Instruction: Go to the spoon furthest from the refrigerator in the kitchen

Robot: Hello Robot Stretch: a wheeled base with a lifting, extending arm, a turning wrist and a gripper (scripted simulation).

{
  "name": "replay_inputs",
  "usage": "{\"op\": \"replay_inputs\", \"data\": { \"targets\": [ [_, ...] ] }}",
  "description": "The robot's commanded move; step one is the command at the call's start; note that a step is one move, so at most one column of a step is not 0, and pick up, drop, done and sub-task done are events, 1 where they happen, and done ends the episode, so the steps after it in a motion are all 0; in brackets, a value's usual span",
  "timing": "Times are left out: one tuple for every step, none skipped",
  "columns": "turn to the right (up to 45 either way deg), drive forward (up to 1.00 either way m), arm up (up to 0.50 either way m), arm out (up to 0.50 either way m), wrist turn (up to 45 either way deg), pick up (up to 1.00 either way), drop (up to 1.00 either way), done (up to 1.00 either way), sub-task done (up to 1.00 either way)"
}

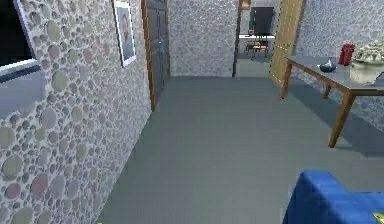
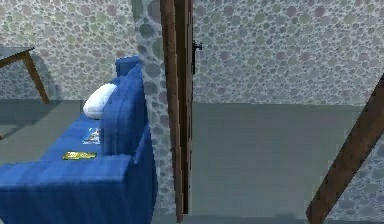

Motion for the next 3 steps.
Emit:
{"op": "replay_inputs", "data": {
  "targets": [
    [0.0, 1.0, 0.0, 0.0, 0.0, 0.0, 0.0, 0.0, 0.0],
    [12.0, 0.0, 0.0, 0.0, 0.0, 0.0, 0.0, 0.0, 0.0],
    [0.0, 0.05, 0.0, 0.0, 0.0, 0.0, 0.0, 0.0, 0.0]
  ]
}}
